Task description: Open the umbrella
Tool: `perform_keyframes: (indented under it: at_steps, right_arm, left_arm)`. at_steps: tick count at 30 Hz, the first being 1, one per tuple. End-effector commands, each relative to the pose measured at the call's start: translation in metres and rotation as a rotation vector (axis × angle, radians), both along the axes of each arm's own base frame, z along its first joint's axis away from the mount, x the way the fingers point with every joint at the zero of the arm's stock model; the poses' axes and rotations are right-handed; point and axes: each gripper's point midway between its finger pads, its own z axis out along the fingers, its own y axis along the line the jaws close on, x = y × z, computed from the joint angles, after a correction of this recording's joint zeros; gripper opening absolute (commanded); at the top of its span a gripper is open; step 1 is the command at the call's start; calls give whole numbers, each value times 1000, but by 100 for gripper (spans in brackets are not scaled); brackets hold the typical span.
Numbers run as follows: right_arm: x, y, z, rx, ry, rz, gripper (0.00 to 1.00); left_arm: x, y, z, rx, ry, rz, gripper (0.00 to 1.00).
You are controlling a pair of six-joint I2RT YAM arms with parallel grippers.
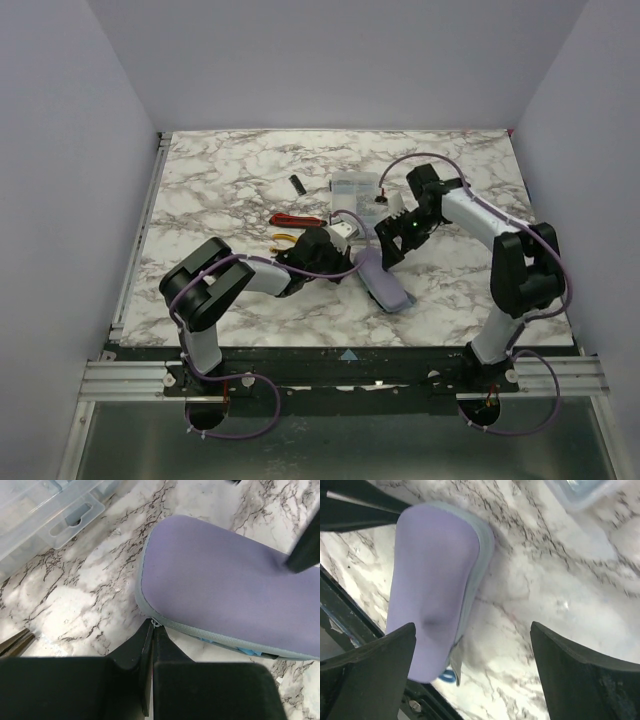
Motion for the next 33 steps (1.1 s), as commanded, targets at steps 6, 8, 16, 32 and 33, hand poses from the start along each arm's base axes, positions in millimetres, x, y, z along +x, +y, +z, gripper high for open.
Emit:
perform_keyframes:
  at_steps: [6,8,16,32,33]
  right_arm:
    - [-42,-31,18,-112,-112,-45,97]
    - [-47,-28,15,-117,-147,-27,98]
    - [-61,8,5,-159,-219,30,98]
    - [-63,-28,-37,-342,-315,183,41]
    - [-64,-30,-37,-342,-329,209,40]
  left_arm:
    - [-9,-9,2,-45,88,53,0]
    - [-11,-11,2,-43,90,49,0]
    - [-16,-17,-1,-31,113,65,0]
    - [-17,8,16,-119,114,83,0]
    - [-15,11,17,-121,110,82,0]
